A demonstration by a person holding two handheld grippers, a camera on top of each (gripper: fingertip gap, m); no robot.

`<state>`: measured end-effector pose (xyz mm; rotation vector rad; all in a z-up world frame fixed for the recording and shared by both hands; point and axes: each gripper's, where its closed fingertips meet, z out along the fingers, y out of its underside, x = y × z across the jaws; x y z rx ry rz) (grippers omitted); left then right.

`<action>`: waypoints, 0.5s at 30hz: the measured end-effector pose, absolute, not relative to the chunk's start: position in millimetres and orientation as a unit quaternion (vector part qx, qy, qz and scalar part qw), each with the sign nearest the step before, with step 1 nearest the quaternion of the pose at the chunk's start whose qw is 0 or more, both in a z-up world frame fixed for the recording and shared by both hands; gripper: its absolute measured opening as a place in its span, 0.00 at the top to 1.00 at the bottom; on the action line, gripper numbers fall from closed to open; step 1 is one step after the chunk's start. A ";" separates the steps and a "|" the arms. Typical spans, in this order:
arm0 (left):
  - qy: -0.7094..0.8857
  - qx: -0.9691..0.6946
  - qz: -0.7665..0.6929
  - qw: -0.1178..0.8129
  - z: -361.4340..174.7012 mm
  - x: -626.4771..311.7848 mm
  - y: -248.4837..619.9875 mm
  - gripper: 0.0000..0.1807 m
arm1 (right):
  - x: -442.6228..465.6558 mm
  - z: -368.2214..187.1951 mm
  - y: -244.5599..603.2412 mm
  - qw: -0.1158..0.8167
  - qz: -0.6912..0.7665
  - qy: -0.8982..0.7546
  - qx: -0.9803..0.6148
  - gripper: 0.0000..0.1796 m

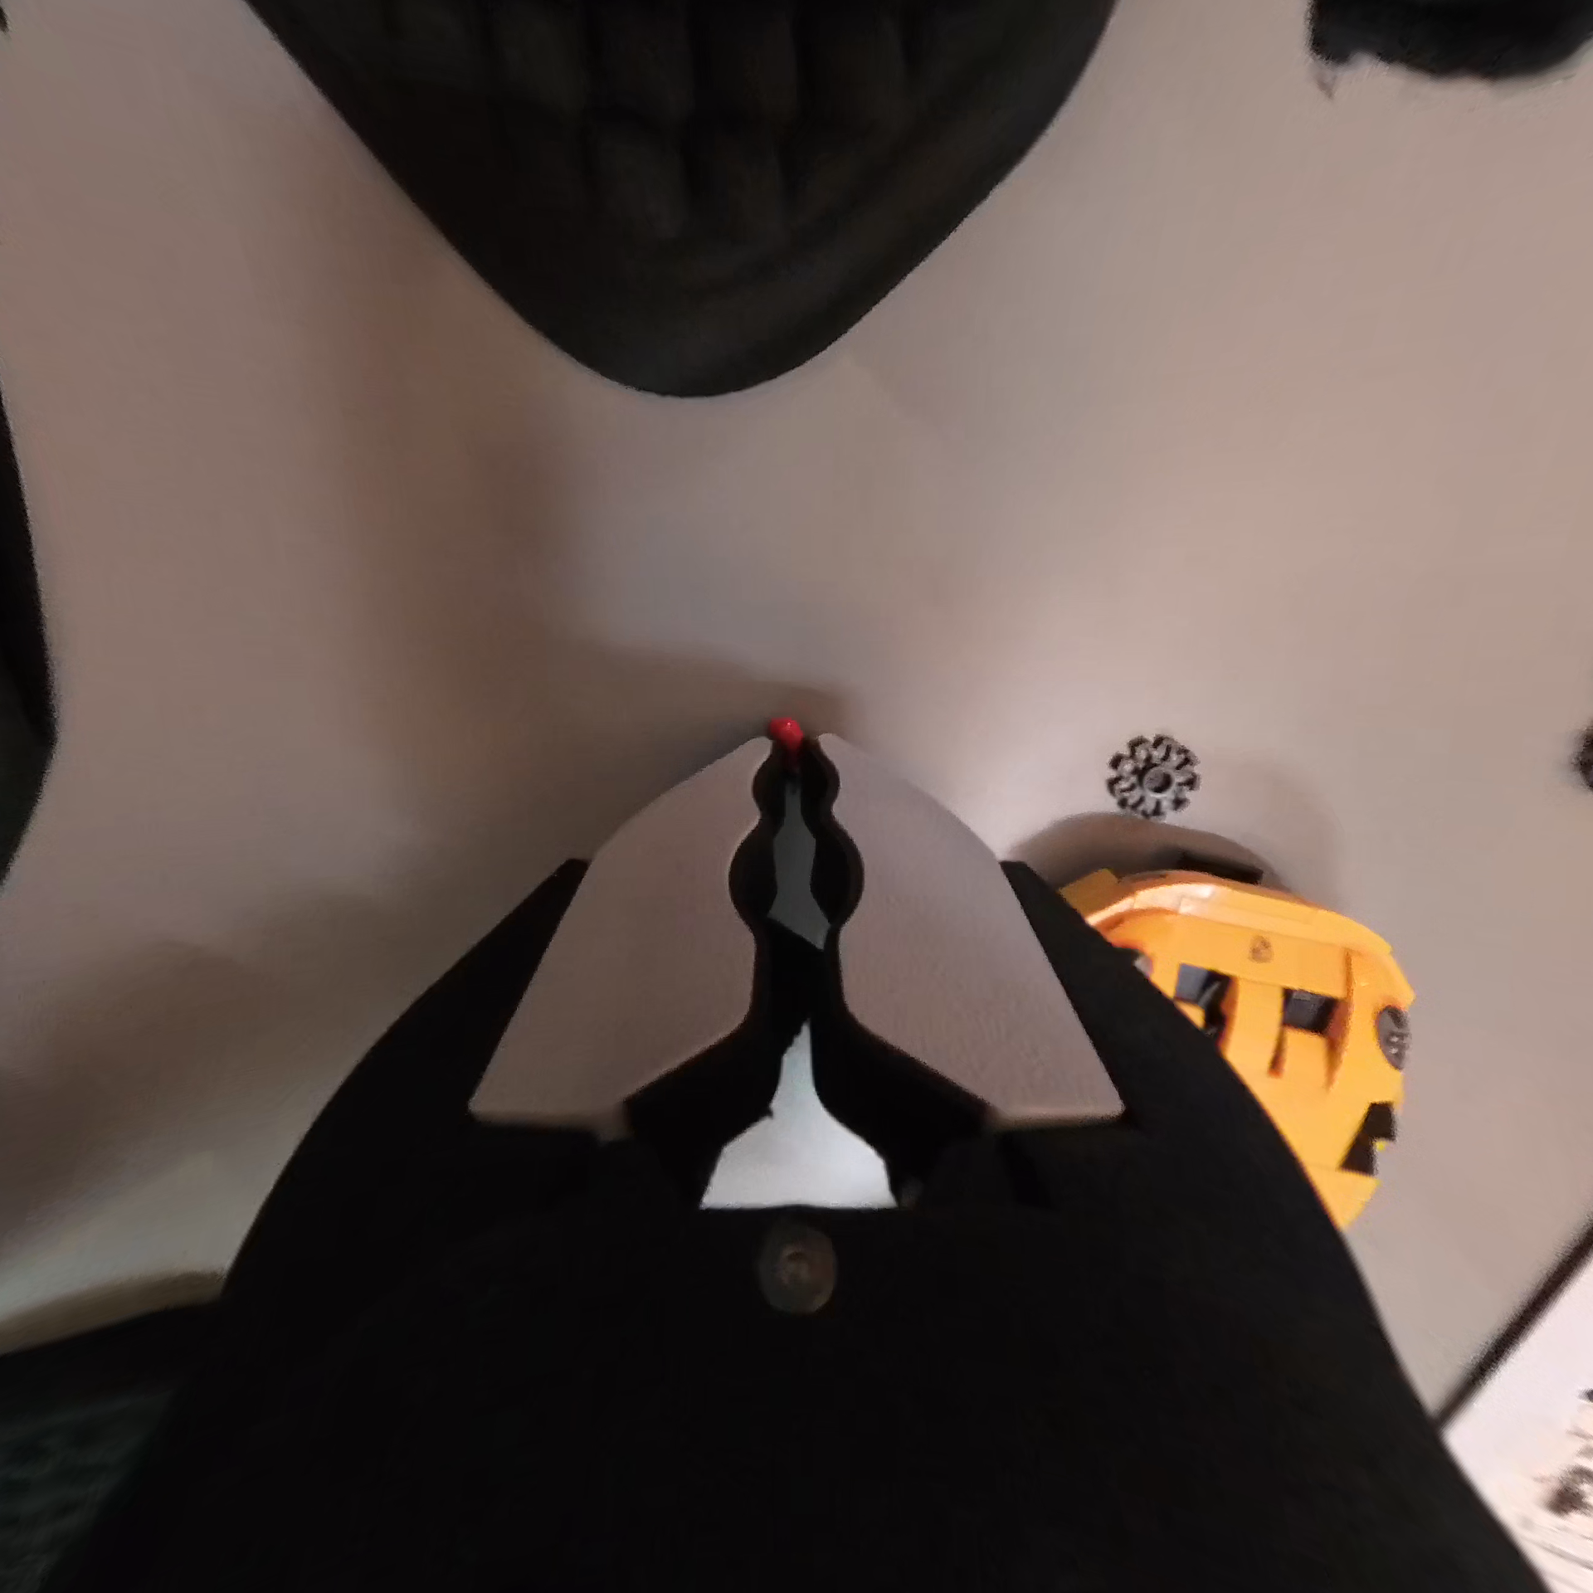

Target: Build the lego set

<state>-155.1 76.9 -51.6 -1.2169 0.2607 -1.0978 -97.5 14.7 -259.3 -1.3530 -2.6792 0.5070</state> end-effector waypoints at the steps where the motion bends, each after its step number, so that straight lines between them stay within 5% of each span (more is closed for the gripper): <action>1: 0.115 -0.541 -0.490 0.674 -51.9 -155.0 77.1 0.96 | -97.6 -259.1 14.9 0.059 0.177 -0.873 -0.451 0.98; 15: 0.206 -0.586 -0.488 0.613 -79.5 -103.7 67.6 0.96 | -68.5 -142.9 76.2 0.410 0.273 -0.679 -0.545 0.99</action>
